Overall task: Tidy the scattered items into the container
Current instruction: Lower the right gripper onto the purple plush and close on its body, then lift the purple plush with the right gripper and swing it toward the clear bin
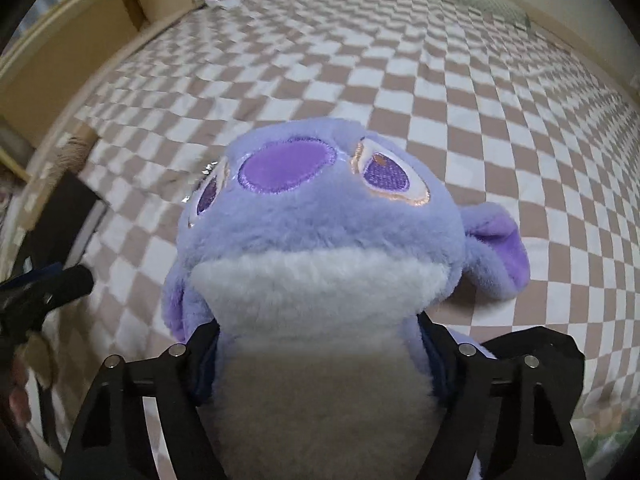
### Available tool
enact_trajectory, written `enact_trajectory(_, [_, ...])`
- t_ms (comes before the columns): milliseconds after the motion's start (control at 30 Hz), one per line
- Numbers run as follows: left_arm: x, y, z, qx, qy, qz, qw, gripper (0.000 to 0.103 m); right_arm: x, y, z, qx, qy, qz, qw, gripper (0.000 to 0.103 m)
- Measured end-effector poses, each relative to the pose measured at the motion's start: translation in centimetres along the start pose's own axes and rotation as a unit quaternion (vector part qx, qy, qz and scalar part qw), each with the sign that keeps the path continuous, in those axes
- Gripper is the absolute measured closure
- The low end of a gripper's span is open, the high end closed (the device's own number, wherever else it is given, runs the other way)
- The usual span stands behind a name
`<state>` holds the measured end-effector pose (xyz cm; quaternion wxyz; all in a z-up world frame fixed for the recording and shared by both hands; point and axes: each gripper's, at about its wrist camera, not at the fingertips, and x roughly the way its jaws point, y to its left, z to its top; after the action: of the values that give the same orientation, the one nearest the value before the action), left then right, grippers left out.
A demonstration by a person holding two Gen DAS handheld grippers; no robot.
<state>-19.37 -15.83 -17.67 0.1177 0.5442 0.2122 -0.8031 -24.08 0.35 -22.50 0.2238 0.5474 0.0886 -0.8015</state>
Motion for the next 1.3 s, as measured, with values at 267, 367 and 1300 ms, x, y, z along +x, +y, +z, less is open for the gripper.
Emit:
enact_trajectory(267, [-4.1,1.1,-1.0,0.019,-0.019,-0.033,0.9991,0.001,-5.1,1.0,-3.3,-0.035,0.010,0.049,0.998,0.025])
enact_trajectory(367, [-4.3,1.6,-1.4,0.008,0.005,-0.063,0.9980,0.001,-6.5,3.3,-5.5,-0.072,0.022,0.076,0.994,0.025])
enact_trajectory(1300, [-1.7,-1.0,-13.3,0.061,0.193,-0.215,0.9554,0.001,-16.6,8.2,-24.6,-0.203,0.014,0.185,0.961,0.000])
